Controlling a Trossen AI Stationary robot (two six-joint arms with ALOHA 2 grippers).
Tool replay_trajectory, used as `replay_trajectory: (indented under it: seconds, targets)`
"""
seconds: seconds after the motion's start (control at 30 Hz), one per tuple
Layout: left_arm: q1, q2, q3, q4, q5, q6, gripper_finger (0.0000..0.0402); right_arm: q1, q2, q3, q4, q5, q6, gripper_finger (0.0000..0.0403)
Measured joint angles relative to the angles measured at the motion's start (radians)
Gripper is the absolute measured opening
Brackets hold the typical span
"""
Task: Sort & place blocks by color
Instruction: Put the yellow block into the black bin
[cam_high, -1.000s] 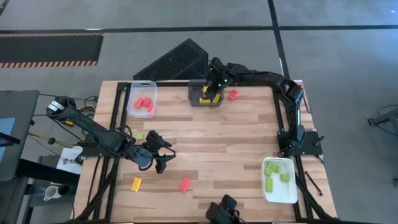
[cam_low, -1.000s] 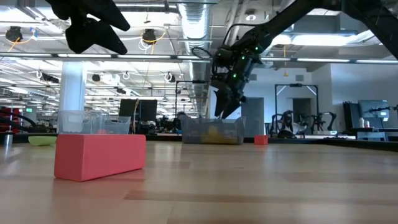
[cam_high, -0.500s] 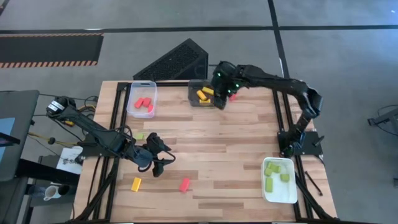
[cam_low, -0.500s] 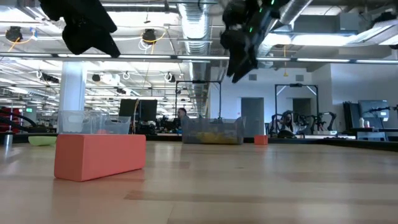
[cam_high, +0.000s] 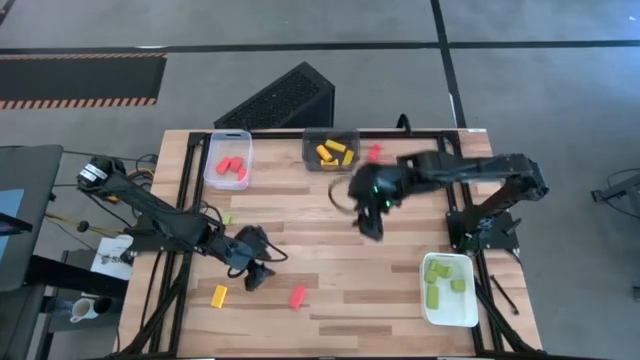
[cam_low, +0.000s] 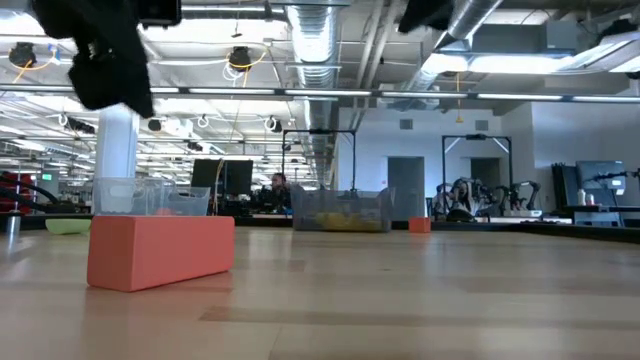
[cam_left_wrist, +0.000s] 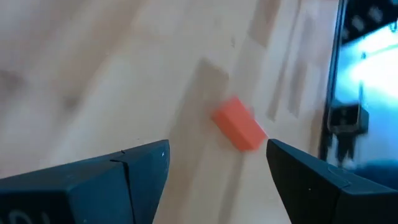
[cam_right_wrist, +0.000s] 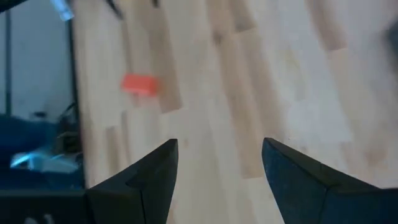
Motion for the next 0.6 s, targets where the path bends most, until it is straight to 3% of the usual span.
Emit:
replay_trajectory:
  seconds: [0.13,0.3,0.6]
  targets:
    - [-0.006,0.105,0.0,0.059,0.128,-0.075,0.0249,0.141,0.0,-0.001,-0.042,0.091,0.075,0.0255]
    - [-0.009,0.237,0.046,0.065,0.203,-0.109,0.0249,0.284,-0.003,-0.001,-0.085,0.212,0.154,0.0255]
    - [0.067,0.303,0.214,-0.316,0.2,-0.202,0.0249,0.446,-0.012,-0.001,-0.097,0.279,0.241,0.0255]
